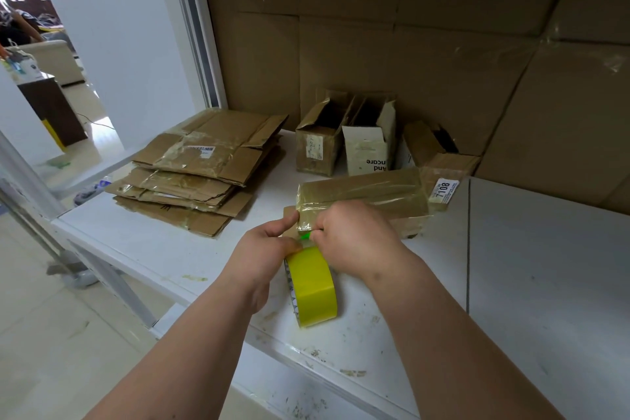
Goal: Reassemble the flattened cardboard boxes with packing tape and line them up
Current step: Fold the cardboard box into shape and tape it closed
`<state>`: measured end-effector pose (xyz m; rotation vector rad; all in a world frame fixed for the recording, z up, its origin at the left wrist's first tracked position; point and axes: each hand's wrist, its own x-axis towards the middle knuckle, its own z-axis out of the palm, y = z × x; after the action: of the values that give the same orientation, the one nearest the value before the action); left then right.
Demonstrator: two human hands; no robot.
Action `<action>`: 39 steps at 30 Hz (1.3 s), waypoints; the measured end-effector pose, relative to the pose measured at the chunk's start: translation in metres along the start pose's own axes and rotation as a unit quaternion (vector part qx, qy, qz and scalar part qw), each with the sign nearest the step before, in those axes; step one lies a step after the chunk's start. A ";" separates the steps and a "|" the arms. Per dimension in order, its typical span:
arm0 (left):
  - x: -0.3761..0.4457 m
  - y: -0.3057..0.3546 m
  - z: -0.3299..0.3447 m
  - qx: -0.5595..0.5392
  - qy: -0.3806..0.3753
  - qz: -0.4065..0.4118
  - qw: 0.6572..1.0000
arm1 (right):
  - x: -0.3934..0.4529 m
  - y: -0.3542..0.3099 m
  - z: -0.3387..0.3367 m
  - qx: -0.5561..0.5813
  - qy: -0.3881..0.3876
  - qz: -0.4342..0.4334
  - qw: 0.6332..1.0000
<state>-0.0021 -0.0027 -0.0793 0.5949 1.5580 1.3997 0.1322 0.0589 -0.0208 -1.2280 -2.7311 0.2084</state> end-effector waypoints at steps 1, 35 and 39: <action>0.000 0.001 -0.002 0.008 0.006 0.000 1.000 | 0.000 0.004 0.001 0.008 0.001 0.005 1.000; -0.013 0.024 0.018 0.159 -0.029 0.016 0.987 | -0.054 0.095 0.033 0.102 0.291 0.300 0.903; -0.010 0.020 0.019 0.148 -0.026 0.011 0.989 | -0.046 0.098 0.034 0.209 0.189 0.262 0.923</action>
<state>0.0147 0.0034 -0.0561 0.8223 1.7351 1.1667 0.2281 0.0862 -0.0752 -1.6239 -1.8639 0.5173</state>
